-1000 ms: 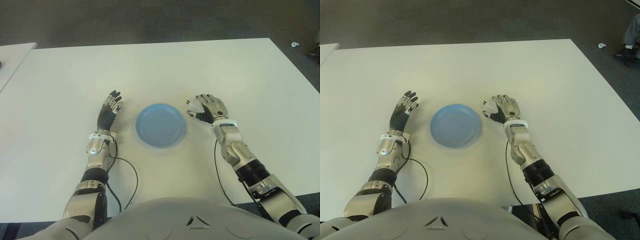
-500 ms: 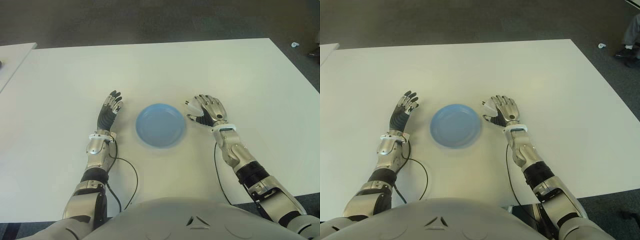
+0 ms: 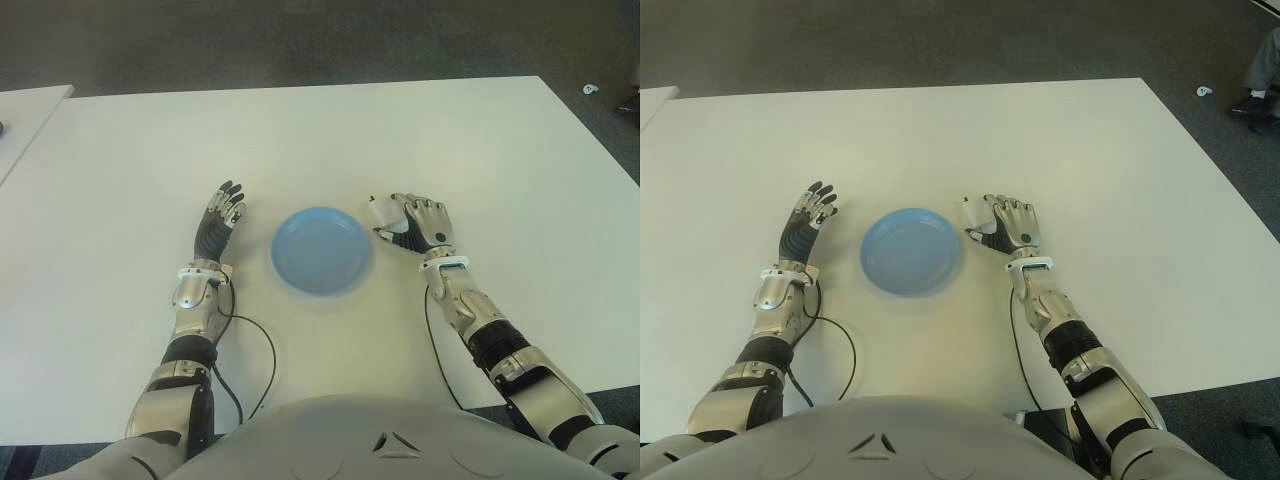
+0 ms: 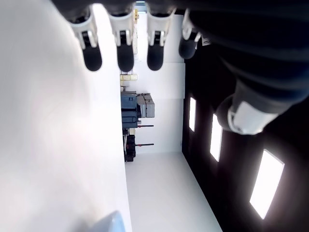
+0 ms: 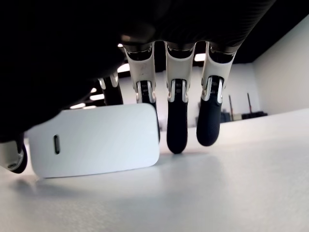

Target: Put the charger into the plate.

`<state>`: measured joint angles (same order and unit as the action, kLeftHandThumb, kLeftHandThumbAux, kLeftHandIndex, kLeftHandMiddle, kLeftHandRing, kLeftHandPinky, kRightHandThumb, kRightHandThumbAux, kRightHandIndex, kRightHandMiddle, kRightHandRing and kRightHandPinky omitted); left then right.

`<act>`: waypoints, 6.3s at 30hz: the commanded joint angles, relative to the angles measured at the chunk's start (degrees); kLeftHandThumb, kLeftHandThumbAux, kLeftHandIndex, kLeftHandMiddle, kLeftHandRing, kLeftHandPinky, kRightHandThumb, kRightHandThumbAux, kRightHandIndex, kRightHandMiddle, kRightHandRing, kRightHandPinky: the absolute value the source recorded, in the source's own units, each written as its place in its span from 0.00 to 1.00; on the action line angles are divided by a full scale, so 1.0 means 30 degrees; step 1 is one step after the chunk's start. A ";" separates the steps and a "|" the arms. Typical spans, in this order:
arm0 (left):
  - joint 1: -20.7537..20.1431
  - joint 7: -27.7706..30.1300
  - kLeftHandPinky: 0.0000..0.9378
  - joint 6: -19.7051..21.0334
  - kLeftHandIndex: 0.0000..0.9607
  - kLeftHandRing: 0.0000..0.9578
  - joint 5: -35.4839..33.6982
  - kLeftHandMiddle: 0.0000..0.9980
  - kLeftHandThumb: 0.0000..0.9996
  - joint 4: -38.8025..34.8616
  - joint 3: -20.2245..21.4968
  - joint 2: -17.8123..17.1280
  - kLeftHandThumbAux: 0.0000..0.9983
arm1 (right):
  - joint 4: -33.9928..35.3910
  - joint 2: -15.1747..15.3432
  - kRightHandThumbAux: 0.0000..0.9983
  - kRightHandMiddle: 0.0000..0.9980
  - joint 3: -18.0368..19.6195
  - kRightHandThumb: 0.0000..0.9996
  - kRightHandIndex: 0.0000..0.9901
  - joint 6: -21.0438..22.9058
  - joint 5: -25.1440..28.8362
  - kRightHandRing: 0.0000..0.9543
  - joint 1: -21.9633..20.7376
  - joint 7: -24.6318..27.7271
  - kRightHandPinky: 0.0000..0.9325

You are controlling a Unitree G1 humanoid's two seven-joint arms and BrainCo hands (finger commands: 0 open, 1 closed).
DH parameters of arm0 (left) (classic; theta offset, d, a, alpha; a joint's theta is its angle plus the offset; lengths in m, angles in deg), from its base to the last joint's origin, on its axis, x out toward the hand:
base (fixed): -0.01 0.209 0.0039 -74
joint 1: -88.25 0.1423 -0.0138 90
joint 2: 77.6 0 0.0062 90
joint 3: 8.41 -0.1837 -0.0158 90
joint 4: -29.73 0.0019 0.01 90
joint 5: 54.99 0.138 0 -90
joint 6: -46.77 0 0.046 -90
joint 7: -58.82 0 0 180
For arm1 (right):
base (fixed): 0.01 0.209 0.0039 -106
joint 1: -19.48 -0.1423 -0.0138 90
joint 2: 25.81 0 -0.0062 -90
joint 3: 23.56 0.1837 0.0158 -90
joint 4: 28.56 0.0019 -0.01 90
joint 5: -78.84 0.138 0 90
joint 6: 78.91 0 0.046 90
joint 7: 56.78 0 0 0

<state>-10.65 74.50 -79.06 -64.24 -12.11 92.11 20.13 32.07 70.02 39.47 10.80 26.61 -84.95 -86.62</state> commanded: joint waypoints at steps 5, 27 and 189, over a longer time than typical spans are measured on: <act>0.1845 0.0175 0.17 0.1452 0.05 0.14 -0.0012 0.13 0.00 0.1740 -0.0022 0.0481 0.51 | -0.1769 0.0665 0.40 0.50 -0.0674 0.72 0.33 -0.2745 0.0213 0.58 0.0003 -0.0783 0.69; 0.1907 0.0425 0.17 0.1283 0.05 0.15 -0.0121 0.15 0.00 0.1718 0.0032 0.0362 0.50 | -0.3056 0.2108 0.34 0.53 -0.1398 0.48 0.34 -0.5026 -0.0303 0.59 -0.0704 -0.2071 0.66; 0.1330 0.0969 0.18 0.1584 0.08 0.17 -0.0100 0.17 0.00 0.2647 0.0343 0.0183 0.53 | 0.1325 0.1621 0.12 0.00 0.0989 0.32 0.00 -0.0074 0.1138 0.00 -0.0902 0.6858 0.00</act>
<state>-11.90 77.86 -79.05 -65.32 -9.49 93.93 18.64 37.97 76.13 43.44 9.36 30.33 -86.89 -67.12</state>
